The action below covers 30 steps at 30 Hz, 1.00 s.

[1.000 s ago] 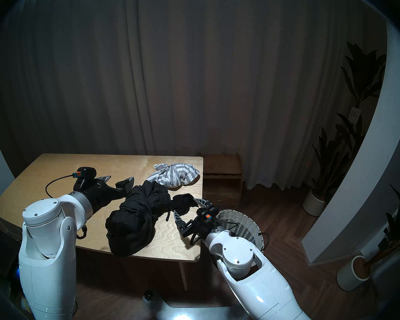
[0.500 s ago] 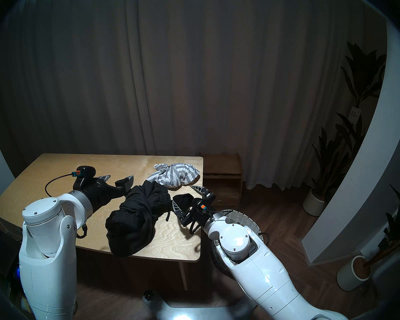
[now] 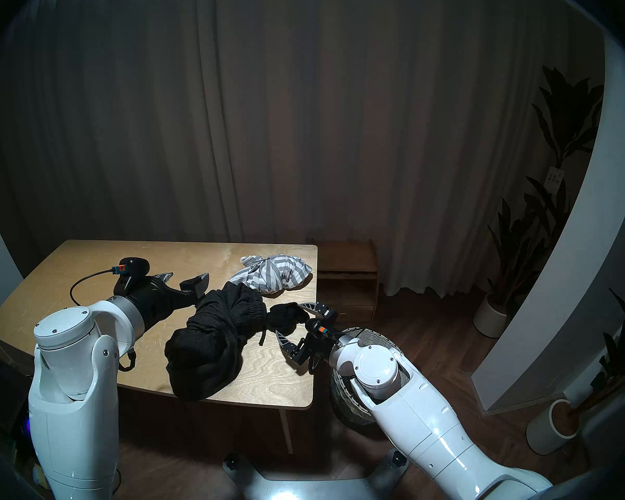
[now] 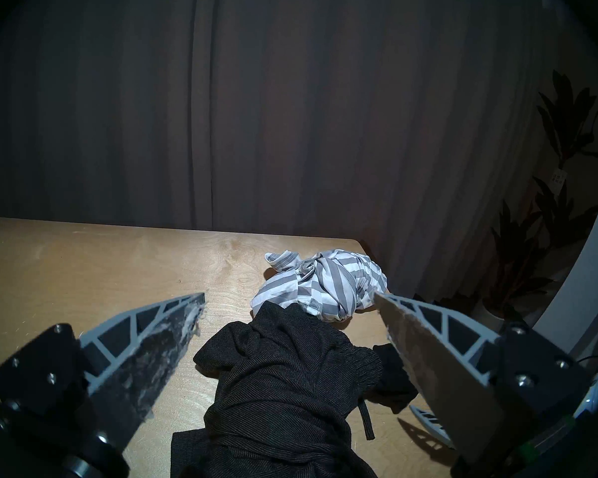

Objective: Toss clothes into the laundry hamper

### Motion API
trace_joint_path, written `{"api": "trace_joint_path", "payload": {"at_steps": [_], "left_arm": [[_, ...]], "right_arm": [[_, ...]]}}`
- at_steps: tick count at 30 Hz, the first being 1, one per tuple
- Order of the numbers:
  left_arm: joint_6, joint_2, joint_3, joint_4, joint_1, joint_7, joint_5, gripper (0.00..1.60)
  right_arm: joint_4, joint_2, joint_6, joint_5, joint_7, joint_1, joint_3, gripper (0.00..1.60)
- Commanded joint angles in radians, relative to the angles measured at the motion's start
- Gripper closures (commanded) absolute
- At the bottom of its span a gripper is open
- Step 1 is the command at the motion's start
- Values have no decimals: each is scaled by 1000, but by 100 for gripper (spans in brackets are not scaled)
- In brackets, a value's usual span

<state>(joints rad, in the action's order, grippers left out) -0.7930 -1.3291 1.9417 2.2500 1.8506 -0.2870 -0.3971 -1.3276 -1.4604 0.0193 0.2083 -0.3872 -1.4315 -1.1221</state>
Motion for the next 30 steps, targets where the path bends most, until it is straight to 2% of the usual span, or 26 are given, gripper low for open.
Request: {"api": "trace_joint_path", "payload": {"at_steps": [1, 7, 8, 11, 12, 13, 14, 17, 19, 25, 29, 30], "left_arm": [[5, 4, -2, 18, -13, -2, -1, 0], [6, 7, -3, 18, -13, 1, -5, 0], [6, 8, -3, 19, -13, 2, -5, 0], [6, 9, -4, 20, -12, 3, -5, 0], [6, 9, -4, 20, -12, 4, -5, 0], [6, 10, -4, 20, -12, 5, -6, 0], [7, 10, -5, 21, -12, 6, -6, 0], [7, 11, -5, 20, -12, 6, -8, 0], [7, 12, -5, 20, -12, 7, -9, 0], [6, 14, -4, 18, -11, 8, -13, 0], [6, 15, -4, 16, -11, 9, -16, 0], [6, 15, -4, 16, -11, 10, -17, 0]], "right_arm": [[38, -104, -59, 32, 1, 111, -32, 0], [121, -151, -97, 61, -27, 173, -50, 0], [168, -147, -70, 51, -60, 196, -50, 160], [205, -129, -37, 25, -79, 212, -39, 160], [202, -115, 1, 28, -82, 198, -40, 160], [190, -107, 6, 21, -84, 182, -45, 160], [149, -85, 29, 4, -89, 143, -70, 160], [105, -67, 18, -20, -84, 107, -104, 160], [67, -39, 45, -25, -73, 79, -124, 160], [3, -13, 86, -101, -61, 53, -233, 160], [-33, 19, 115, -124, -27, 47, -300, 160], [-74, 31, 109, -136, -15, 19, -327, 160]]}}
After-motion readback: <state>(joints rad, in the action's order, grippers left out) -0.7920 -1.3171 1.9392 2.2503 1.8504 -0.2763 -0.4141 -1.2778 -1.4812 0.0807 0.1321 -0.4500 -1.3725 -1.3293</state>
